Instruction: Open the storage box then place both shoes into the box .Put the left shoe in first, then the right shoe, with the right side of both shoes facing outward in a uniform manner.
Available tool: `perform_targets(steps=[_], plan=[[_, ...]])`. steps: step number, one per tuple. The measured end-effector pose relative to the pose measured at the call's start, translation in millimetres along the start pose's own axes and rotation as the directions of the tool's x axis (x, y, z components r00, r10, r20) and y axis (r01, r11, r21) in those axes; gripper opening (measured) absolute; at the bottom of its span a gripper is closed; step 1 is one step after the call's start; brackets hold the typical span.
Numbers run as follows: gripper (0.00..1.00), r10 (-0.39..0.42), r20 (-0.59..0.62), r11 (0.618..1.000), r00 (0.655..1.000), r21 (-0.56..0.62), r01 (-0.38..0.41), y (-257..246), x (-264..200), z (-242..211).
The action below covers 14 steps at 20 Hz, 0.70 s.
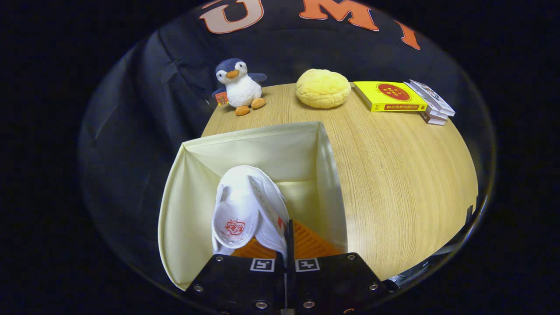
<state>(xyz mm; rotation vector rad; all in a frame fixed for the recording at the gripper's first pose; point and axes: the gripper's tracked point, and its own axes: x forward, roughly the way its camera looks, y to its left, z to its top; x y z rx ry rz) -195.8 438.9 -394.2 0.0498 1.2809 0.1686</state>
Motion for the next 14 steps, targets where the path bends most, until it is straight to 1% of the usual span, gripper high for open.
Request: perform_targets(steps=[1,3,4,6,7,8,10,11,13,14], plan=[[0.03,0.003,-0.009,1.0,1.0,-0.012,-0.004,6,6,-3],[0.05,0.051,-0.097,0.998,0.994,-0.042,-0.056,18,11,-21],[0.1,0.084,-0.113,0.996,0.99,-0.024,-0.087,21,6,-23],[0.14,0.137,-0.123,0.99,0.983,0.008,-0.137,20,-3,-21],[0.16,0.188,-0.133,0.982,0.973,0.018,-0.187,22,-11,-21],[0.22,0.234,-0.142,0.972,0.962,0.027,-0.233,27,-20,-21],[0.33,0.284,-0.136,0.959,0.949,0.025,-0.283,18,-42,-17],[0.37,0.322,-0.121,0.947,0.939,0.023,-0.322,14,-53,-11],[0.44,0.377,-0.064,0.926,0.924,0.015,-0.377,2,-76,4],[0.52,0.393,-0.002,0.919,0.919,-0.008,-0.393,-10,-87,19]])
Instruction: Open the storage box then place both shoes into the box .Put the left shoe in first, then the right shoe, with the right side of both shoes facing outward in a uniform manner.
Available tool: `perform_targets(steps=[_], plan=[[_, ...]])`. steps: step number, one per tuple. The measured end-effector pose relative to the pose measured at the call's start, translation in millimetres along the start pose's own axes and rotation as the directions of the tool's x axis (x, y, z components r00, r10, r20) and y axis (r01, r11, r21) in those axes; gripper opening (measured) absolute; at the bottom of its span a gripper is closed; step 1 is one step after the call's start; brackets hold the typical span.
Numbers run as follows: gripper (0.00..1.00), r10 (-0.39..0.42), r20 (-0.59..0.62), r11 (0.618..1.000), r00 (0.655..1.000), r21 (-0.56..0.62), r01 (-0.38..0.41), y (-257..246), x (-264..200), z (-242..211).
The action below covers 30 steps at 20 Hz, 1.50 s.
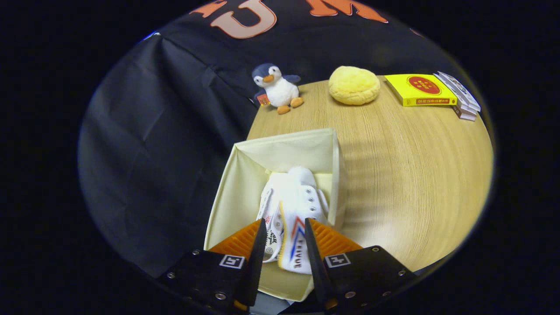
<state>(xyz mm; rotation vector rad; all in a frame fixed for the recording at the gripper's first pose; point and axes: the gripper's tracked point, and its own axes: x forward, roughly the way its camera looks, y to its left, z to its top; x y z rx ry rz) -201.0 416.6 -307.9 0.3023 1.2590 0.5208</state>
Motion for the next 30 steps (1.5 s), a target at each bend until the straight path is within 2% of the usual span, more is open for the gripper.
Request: perform_targets(steps=[3,6,7,11,15,17,21,25,27,30], plan=[[0.68,-0.02,0.165,0.998,0.986,-0.06,0.03,-43,-44,35],[0.82,-0.063,0.296,0.996,0.953,-0.049,0.081,-94,-84,64],[0.85,-0.061,0.344,0.995,0.937,-0.048,0.082,-108,-97,74],[0.97,-0.089,0.546,0.991,0.833,-0.038,0.131,-163,-161,109],[0.98,-0.157,0.669,0.975,0.726,-0.01,0.22,-218,-223,129],[0.98,-0.173,0.735,0.968,0.656,0.005,0.249,-239,-259,141],[0.98,-0.156,0.827,0.971,0.54,0.027,0.239,-255,-330,160],[0.98,-0.141,0.899,0.959,0.414,0.02,0.284,-264,-389,181],[0.98,-0.135,0.915,0.954,0.38,0.016,0.301,-268,-403,182],[0.98,-0.148,0.923,0.945,0.356,0.025,0.326,-277,-415,179]])
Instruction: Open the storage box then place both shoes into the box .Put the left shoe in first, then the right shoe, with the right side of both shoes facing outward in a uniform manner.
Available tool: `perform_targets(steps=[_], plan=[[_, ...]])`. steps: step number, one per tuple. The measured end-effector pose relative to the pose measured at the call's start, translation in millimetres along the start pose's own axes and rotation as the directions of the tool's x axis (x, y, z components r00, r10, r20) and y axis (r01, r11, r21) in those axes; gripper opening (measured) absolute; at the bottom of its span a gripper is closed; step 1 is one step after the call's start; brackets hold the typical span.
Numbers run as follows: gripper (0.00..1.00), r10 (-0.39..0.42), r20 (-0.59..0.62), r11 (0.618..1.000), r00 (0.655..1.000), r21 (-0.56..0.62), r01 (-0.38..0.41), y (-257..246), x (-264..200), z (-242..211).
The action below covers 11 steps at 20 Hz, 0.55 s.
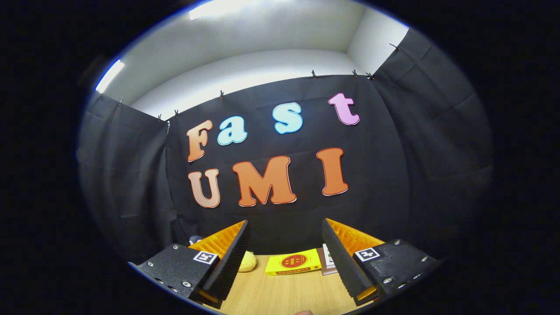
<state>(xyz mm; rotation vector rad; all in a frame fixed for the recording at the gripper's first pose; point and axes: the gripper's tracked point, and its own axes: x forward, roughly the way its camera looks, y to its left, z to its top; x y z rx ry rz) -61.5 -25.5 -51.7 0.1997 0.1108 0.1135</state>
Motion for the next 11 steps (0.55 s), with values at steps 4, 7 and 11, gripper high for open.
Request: perform_targets(steps=[4,7,11], plan=[[0.98,-0.008,0.07,1.0,0.998,-0.016,0.009,0,1,13],[0.98,0.011,0.068,1.0,0.998,-0.024,-0.01,9,2,18],[0.98,0.01,0.066,0.995,0.998,-0.102,-0.003,1,4,15]])
